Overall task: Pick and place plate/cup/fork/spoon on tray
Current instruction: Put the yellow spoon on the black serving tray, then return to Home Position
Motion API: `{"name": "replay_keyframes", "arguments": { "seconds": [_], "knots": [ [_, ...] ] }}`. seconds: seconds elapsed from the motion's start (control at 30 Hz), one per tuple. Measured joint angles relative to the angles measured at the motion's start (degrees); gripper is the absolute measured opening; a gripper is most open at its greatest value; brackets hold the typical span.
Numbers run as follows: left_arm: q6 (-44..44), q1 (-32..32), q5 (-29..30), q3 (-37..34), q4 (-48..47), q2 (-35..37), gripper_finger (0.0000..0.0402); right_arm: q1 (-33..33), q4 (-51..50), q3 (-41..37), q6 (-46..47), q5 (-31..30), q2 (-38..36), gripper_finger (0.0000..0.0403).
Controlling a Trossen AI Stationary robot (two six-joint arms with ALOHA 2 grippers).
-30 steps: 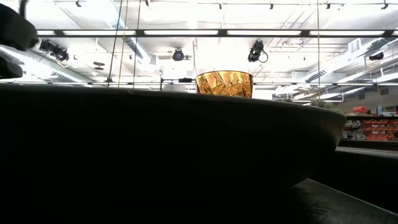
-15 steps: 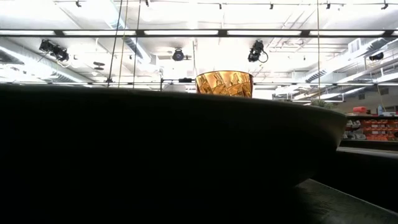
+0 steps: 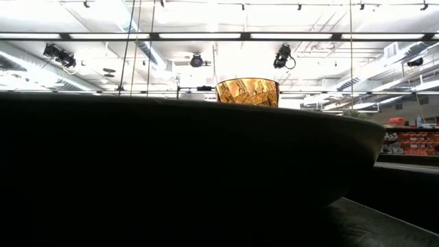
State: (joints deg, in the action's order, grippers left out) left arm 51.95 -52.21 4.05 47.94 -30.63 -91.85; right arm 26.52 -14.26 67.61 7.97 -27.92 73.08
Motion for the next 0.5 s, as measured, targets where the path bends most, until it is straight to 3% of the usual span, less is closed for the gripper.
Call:
{"name": "replay_keyframes", "arguments": {
  "seconds": [0.13, 0.27, 0.5],
  "knots": [
    [-1.63, 0.00, 0.00, 2.22, -2.70, -0.02, 0.0025, 0.00, -0.04, 0.00, -0.47, -0.11, 0.00, 0.0171],
    [-2.60, 0.00, 0.31, 6.57, -14.15, 0.07, 0.0025, 0.00, -2.69, 0.00, -1.99, -0.07, 0.00, 0.0171],
    [-7.08, 0.38, 12.57, 8.23, -17.63, 8.70, 0.0014, -1.30, -1.49, -6.18, 0.38, 3.34, -1.30, 0.0171]
  ]
}}
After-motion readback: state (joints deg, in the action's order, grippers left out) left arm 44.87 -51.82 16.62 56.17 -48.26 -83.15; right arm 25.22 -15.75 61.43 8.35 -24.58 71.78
